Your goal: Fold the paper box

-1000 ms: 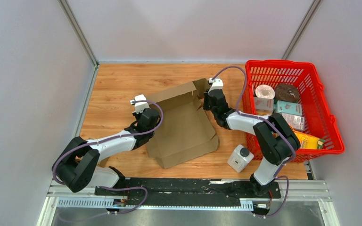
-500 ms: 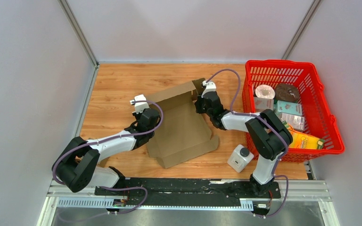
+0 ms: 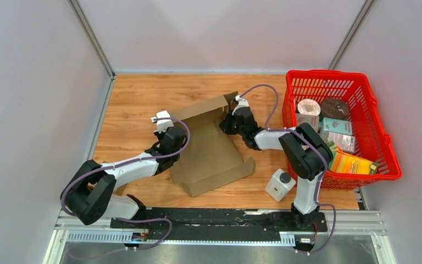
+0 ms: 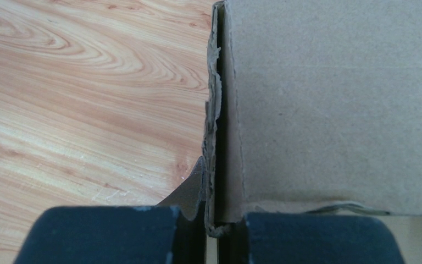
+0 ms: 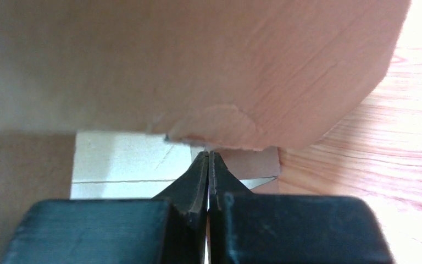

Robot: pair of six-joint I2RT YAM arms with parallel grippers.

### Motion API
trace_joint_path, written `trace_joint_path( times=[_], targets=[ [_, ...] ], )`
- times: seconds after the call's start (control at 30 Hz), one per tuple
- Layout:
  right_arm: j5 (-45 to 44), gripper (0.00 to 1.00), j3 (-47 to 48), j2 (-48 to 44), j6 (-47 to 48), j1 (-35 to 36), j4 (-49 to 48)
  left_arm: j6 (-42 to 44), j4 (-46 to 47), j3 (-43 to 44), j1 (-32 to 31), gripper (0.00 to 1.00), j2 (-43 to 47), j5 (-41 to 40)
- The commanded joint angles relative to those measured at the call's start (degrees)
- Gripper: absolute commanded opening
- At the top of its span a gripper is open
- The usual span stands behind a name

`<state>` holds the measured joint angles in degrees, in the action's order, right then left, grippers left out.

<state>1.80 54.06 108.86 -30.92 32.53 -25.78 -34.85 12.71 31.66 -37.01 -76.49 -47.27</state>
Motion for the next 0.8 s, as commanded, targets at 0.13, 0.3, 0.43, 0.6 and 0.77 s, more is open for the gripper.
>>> trace_joint_path(
  times=[0.13,0.3,0.43,0.6,0.77],
  targets=[
    [3.03,0.33,5.17,-11.55,7.00,-1.77,29.67,-1.89,1.44,-1.43,0.01,0.00,2.13,0.33],
    [5.66,0.34,-1.47,-16.22,5.61,-1.68,31.68,-2.06,1.53,-1.43,0.01,0.00,1.96,0.51],
    [4.09,0.35,-6.59,-19.38,5.25,-1.60,27.10,-2.33,1.88,-2.13,0.01,0.00,2.74,0.51],
    [-4.59,0.36,-6.07,-18.07,5.61,-1.60,31.57,-2.15,3.20,-3.36,0.01,0.00,3.89,0.60],
    [-17.16,0.44,-4.94,-18.34,2.18,-1.86,37.90,-2.50,3.20,-3.62,0.01,0.00,4.07,0.60]
  ],
)
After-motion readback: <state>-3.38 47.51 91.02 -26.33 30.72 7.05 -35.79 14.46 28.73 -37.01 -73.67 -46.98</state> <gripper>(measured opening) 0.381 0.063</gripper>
